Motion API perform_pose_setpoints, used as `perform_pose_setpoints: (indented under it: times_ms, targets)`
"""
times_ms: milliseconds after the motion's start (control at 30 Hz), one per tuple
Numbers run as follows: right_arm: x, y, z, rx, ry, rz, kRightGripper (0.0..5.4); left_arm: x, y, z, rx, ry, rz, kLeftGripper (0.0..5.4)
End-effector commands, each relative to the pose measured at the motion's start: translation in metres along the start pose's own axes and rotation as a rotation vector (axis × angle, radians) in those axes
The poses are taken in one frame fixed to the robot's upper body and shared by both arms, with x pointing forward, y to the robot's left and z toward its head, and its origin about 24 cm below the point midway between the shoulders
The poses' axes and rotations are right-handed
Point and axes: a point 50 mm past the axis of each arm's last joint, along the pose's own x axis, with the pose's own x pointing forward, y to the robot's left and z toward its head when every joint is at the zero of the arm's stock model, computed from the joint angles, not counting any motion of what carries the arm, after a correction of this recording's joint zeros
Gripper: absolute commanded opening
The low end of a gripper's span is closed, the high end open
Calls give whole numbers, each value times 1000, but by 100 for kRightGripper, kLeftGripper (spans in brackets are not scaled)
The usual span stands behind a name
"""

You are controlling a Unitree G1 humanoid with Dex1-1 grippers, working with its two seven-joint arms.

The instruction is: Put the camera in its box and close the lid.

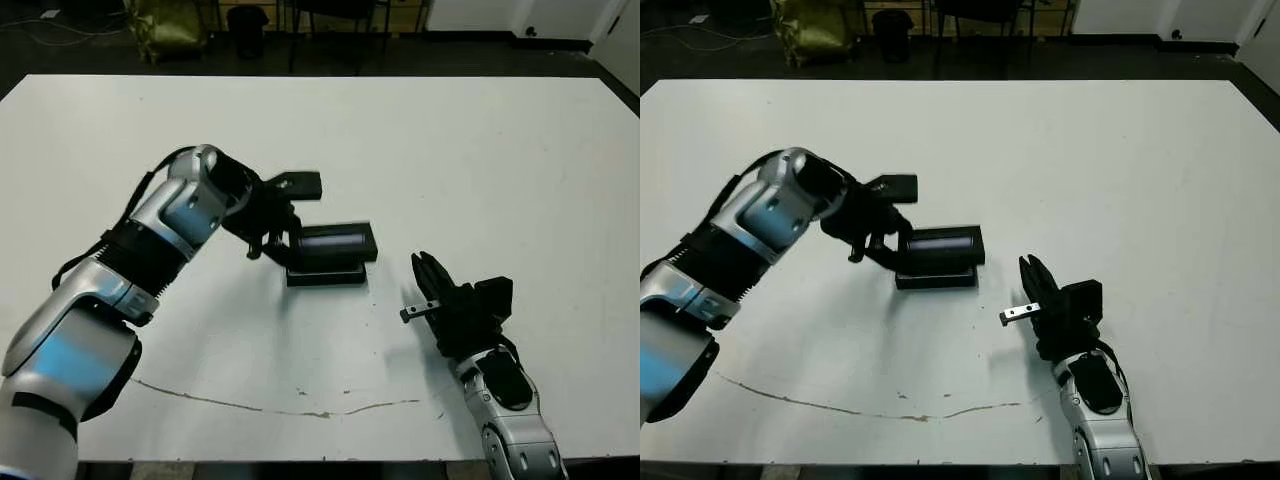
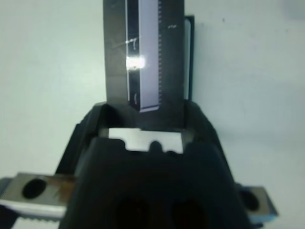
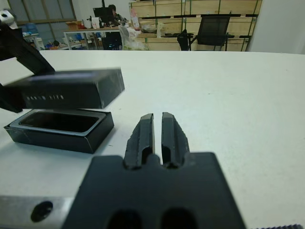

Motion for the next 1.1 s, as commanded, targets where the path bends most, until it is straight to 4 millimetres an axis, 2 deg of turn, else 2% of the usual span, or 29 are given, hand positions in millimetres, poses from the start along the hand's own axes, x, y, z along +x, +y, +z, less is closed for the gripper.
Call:
perform_pose_setpoints:
  times_ms: [33,267,567,1100]
  targets:
    - [-3,-2,-7,16,28,-9,0,-7,-2,-8,-40,8,22,226]
    - [-3,-1,-7,-1,34,-15,0,-14,-1,-9,-8,35,46,226]
    - [-4,-1,-8,-7,32,-16,0,-12,0,-5,60,70,65,226]
    - [-5,-2,-7,-12,32,-25,0,-7,6,13,174,156,44,226]
